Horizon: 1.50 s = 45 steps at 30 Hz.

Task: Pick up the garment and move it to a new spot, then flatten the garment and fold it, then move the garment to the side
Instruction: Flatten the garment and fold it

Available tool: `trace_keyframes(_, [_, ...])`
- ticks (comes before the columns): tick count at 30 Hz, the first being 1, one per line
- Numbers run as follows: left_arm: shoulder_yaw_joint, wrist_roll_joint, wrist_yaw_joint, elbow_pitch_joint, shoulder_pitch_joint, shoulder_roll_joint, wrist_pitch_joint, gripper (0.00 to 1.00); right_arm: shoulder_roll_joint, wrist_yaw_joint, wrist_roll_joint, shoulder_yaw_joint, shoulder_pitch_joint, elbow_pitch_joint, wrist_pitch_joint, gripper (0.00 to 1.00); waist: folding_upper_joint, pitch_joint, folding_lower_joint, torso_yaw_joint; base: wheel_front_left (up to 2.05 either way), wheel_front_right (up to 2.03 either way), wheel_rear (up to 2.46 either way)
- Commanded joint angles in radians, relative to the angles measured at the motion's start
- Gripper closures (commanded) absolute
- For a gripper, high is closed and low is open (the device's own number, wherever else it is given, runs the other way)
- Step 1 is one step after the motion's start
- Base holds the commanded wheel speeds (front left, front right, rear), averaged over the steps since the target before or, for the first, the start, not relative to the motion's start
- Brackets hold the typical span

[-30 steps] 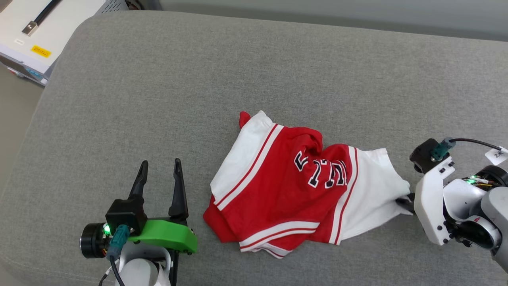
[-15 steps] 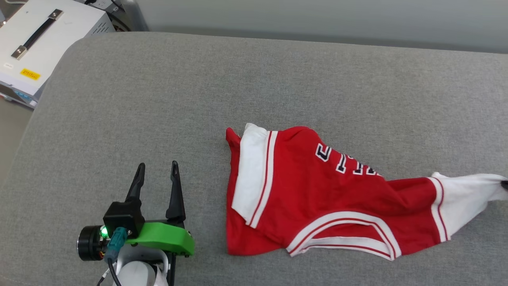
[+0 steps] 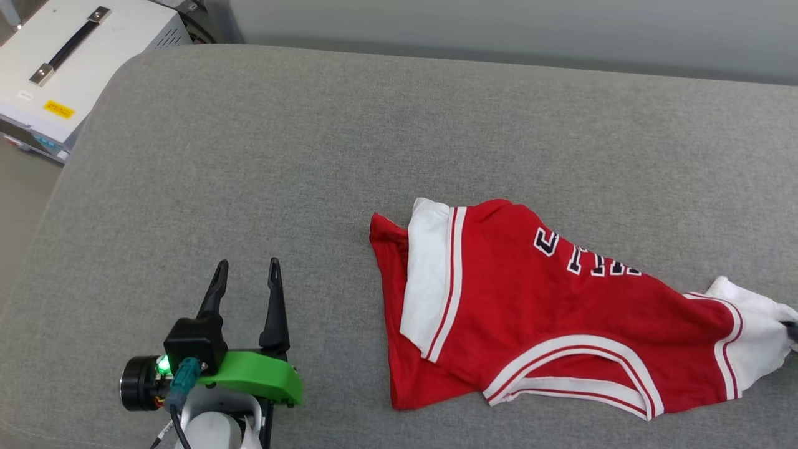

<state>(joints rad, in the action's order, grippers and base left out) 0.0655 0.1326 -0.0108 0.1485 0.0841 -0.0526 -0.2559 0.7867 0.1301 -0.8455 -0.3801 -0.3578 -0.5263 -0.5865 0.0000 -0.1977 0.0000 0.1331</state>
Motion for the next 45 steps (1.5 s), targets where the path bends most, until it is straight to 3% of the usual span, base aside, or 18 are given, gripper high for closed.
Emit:
trace_keyframes(1, [-0.008,-0.018,0.01,0.001,-0.001,0.002,-0.006,0.0,-0.023,0.001,0.012,0.007,0.008,0.023,0.05,0.0,0.0,0.031,0.0,-0.016,0.0,0.0,0.0])
trace_keyframes(9, [-0.042,-0.05,0.049,-0.02,0.016,-0.017,-0.006,0.0,-0.072,0.001,0.15,0.131,0.027,0.173,0.396,0.0,0.0,0.077,0.0,-0.058,0.0,0.0,0.0])
trace_keyframes(18, [0.002,-0.042,0.122,0.017,0.154,-0.083,-0.005,0.0,-0.262,0.001,0.339,0.28,0.14,0.368,0.574,0.0,0.0,0.072,0.0,-0.085,0.0,0.0,0.0])
trace_keyframes(20, [0.078,0.016,0.139,0.066,0.27,-0.14,0.071,0.0,-0.332,0.001,0.402,0.292,0.183,0.424,0.593,0.0,0.0,0.06,0.0,-0.092,0.0,0.0,0.0])
trace_keyframes(24, [0.237,0.139,0.141,0.058,0.393,-0.215,0.244,0.0,-0.373,0.001,0.425,0.283,0.203,0.444,0.584,0.0,0.0,0.044,0.0,-0.101,0.0,0.0,0.0])
trace_keyframes(28, [0.37,0.299,0.141,0.036,0.497,-0.293,0.425,0.0,-0.384,0.001,0.438,0.267,0.2,0.445,0.578,0.0,0.0,0.024,0.0,-0.113,0.0,0.0,0.0])
trace_keyframes(29, [0.469,0.407,0.141,0.025,0.558,-0.345,0.574,0.0,-0.389,0.001,0.439,0.257,0.189,0.442,0.576,0.0,0.0,0.014,0.0,-0.125,0.0,0.0,0.0])
trace_keyframes(34, [0.628,0.548,0.141,0.009,0.629,-0.418,0.784,0.0,-0.394,0.001,0.442,0.248,0.173,0.426,0.582,0.0,0.0,-0.001,0.0,-0.143,0.0,0.0,0.0])
trace_keyframes(40, [0.814,0.605,0.141,0.009,0.671,-0.506,0.927,0.0,-0.402,0.001,0.44,0.227,0.148,0.403,0.596,0.0,0.0,-0.029,0.0,-0.172,0.0,0.0,0.0])
trace_keyframes(45, [0.902,0.652,0.141,0.038,0.67,-0.548,0.953,0.0,-0.404,0.001,0.438,0.217,0.127,0.382,0.61,0.0,0.0,-0.065,0.0,-0.193,0.0,0.0,0.0])
